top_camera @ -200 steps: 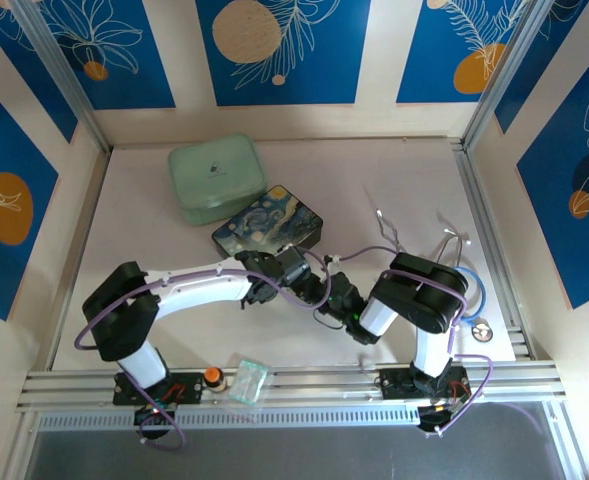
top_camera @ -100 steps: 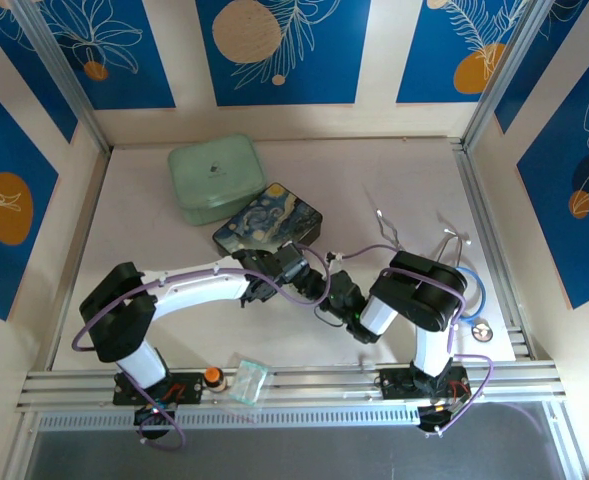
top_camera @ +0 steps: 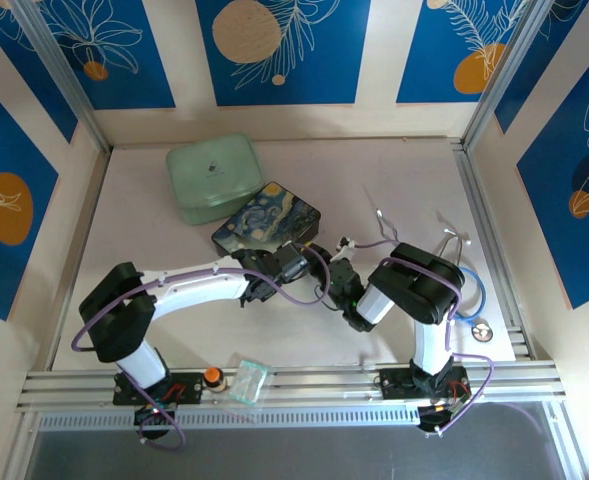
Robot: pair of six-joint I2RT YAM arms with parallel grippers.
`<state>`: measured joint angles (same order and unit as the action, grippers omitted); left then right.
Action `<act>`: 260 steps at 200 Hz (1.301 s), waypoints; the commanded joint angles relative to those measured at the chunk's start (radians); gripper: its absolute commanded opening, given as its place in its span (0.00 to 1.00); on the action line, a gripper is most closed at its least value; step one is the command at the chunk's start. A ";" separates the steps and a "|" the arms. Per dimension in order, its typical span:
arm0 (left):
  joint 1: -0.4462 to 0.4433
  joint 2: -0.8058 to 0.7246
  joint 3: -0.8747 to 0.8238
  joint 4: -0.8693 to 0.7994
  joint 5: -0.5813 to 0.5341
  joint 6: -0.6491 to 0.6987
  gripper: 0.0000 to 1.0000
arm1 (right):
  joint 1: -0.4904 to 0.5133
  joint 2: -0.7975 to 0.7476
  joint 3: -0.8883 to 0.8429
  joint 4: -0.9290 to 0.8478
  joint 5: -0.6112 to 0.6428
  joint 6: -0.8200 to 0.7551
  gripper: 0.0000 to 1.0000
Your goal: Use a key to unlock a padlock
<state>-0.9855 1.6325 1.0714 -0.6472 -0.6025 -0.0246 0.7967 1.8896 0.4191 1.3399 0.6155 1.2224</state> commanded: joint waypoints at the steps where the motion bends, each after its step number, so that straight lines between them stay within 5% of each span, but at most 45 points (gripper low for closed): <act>1: 0.023 0.028 -0.054 -0.152 0.053 -0.019 0.52 | -0.004 -0.008 0.015 0.063 0.013 -0.043 0.09; 54: 0.037 -0.025 -0.015 -0.130 0.017 -0.057 0.55 | -0.070 -0.036 -0.068 -0.077 -0.323 0.039 0.09; 108: 0.064 -0.067 0.010 -0.106 -0.032 -0.100 0.64 | -0.152 -0.213 -0.004 -0.659 -0.659 -0.049 0.09; 160: 0.129 -0.162 0.008 0.000 0.143 -0.168 0.76 | -0.182 -0.341 0.188 -1.376 -0.754 -0.325 0.11; 214: 0.171 -0.229 -0.006 0.015 0.235 -0.255 1.00 | -0.261 -0.318 0.227 -1.587 -0.844 -0.451 0.14; 260: 0.169 -0.231 -0.077 0.017 0.214 -0.270 0.99 | -0.278 -0.370 0.247 -1.713 -0.764 -0.485 0.17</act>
<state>-0.8192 1.3994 1.0344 -0.6235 -0.3988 -0.2653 0.5220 1.5558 0.6720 -0.1764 -0.1867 0.7826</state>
